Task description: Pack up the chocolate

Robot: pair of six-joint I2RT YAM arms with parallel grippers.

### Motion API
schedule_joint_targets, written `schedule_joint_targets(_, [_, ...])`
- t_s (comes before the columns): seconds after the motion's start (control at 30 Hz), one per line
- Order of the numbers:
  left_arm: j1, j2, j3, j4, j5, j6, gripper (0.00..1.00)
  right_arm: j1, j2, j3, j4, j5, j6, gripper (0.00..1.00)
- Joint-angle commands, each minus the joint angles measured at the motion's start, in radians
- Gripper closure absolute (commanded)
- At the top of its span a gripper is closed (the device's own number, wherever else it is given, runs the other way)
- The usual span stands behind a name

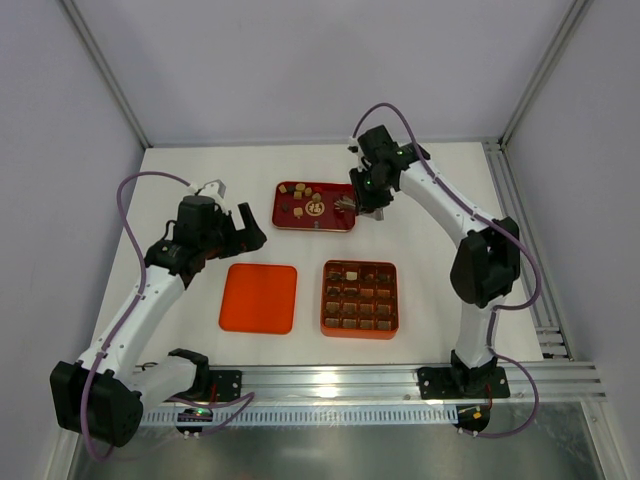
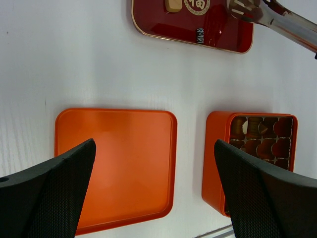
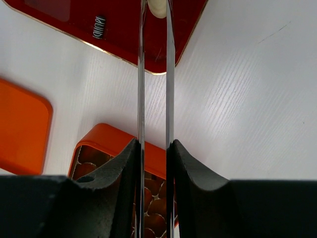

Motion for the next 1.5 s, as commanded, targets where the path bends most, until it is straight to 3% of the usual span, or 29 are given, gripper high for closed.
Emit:
schedule_joint_targets(0.0, [0.003,-0.018,-0.001,0.029,0.007,0.007,0.00,-0.001,-0.106,-0.023,0.043,-0.025,0.019,0.66])
schedule_joint_targets(0.63, [0.001,-0.022,0.000,0.029,0.010,0.006,0.00,-0.001,-0.384,-0.254,0.063,-0.048,0.048,0.67])
schedule_joint_targets(1.47, [0.003,-0.004,0.000,0.032,0.016,0.004,0.00,-0.001,-0.840,-0.587,-0.084,-0.145,0.125,0.66])
